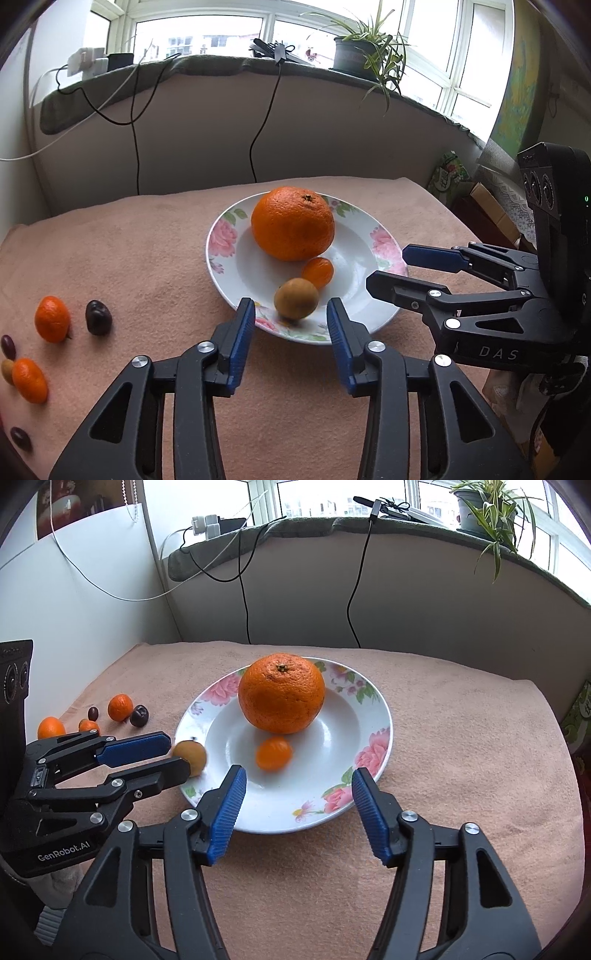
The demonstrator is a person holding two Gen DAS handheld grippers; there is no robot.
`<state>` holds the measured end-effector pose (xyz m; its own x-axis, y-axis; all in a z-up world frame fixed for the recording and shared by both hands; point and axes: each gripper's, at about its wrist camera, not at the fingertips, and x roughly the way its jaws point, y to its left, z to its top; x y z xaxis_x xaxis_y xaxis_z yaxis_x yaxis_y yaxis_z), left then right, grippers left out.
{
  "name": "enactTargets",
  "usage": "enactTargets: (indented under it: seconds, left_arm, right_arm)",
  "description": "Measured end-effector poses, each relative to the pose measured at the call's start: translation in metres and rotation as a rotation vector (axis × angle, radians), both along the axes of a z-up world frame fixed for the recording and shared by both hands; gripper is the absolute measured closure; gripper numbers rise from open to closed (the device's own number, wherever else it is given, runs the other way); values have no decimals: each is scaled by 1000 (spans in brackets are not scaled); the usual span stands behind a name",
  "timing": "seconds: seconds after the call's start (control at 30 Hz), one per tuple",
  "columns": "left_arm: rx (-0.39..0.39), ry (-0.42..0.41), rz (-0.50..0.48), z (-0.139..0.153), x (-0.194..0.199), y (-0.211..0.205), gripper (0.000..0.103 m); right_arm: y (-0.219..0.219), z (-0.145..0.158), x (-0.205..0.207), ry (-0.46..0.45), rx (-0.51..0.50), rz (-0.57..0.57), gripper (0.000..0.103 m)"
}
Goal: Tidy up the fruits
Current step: 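Release the kiwi and mandarin onto the plate by opening both tools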
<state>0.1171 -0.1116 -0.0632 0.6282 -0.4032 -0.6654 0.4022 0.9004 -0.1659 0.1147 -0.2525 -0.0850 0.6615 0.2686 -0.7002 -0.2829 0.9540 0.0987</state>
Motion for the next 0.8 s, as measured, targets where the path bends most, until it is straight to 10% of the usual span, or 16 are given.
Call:
enactTargets:
  seconds: [0.27,0.8]
  left_arm:
    - [1,-12,16,2,-2,4,30]
    - [17,-29,57,9,-9,13,24]
  right_arm:
    - [-2,3,-3,-19,6,-16,26]
    - [4,12,-5,-31,49,-38,22]
